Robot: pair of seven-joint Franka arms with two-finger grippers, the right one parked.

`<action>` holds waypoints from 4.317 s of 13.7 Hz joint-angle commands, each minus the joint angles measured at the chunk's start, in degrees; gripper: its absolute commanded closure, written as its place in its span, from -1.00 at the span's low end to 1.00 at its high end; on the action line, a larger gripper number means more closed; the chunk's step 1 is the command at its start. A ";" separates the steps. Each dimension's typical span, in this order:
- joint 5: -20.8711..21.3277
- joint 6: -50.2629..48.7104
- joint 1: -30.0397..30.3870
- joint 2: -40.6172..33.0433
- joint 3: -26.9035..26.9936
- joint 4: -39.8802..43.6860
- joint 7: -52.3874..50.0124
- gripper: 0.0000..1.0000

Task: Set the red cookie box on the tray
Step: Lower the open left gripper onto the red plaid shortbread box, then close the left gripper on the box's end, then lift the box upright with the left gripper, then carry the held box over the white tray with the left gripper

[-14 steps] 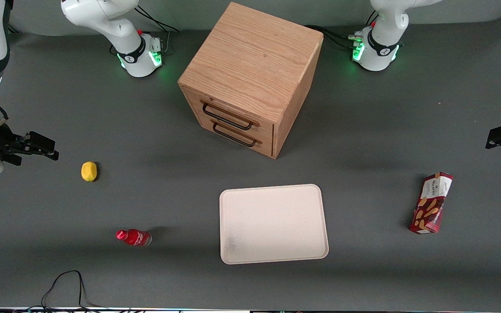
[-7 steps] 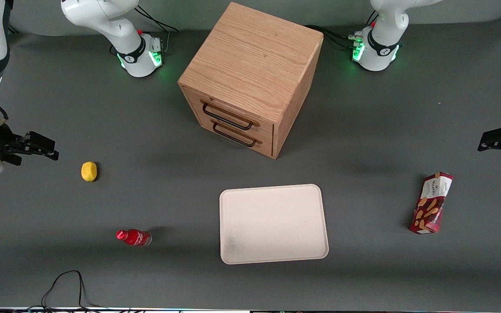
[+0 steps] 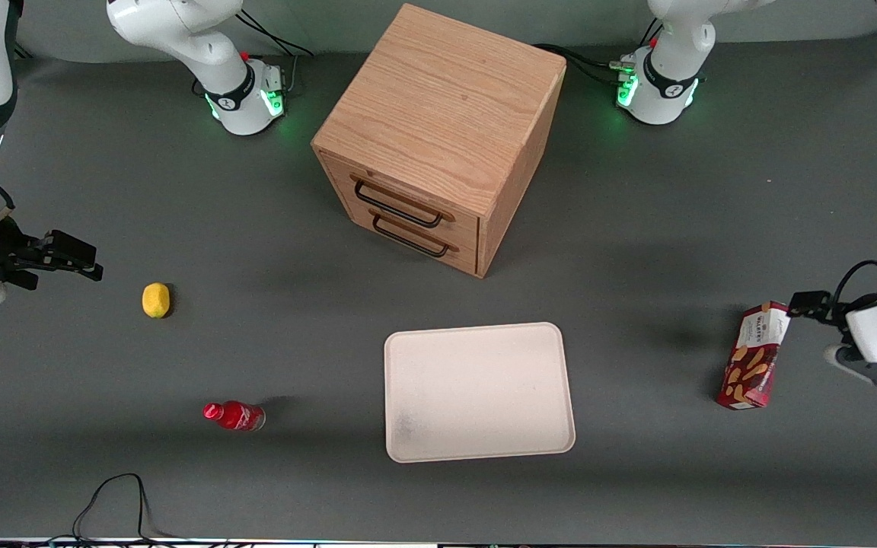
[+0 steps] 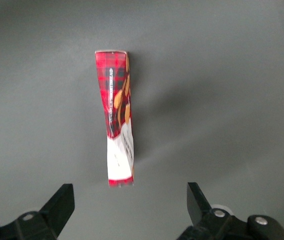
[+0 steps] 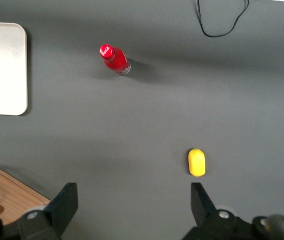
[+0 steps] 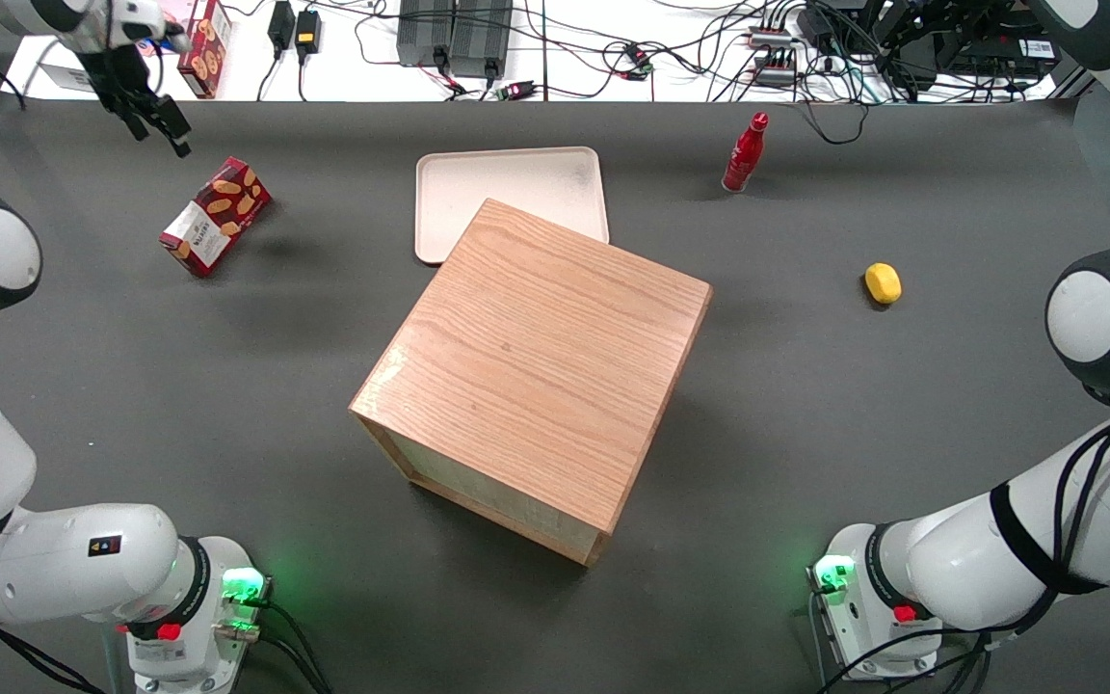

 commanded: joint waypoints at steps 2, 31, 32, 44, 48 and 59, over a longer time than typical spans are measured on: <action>-0.54 6.16 0.21 3.00 0.17 -2.75 1.17 -0.98; -0.90 13.92 2.32 11.10 0.08 -3.98 2.75 1.00; -0.90 13.48 2.06 10.75 0.08 -3.81 2.75 1.00; -0.28 -13.82 -0.32 -6.74 -0.53 6.89 -0.94 1.00; -0.37 -18.08 -0.06 -6.75 -0.45 10.17 -0.94 1.00; -1.42 -11.16 -10.41 3.00 -6.42 18.95 -33.16 1.00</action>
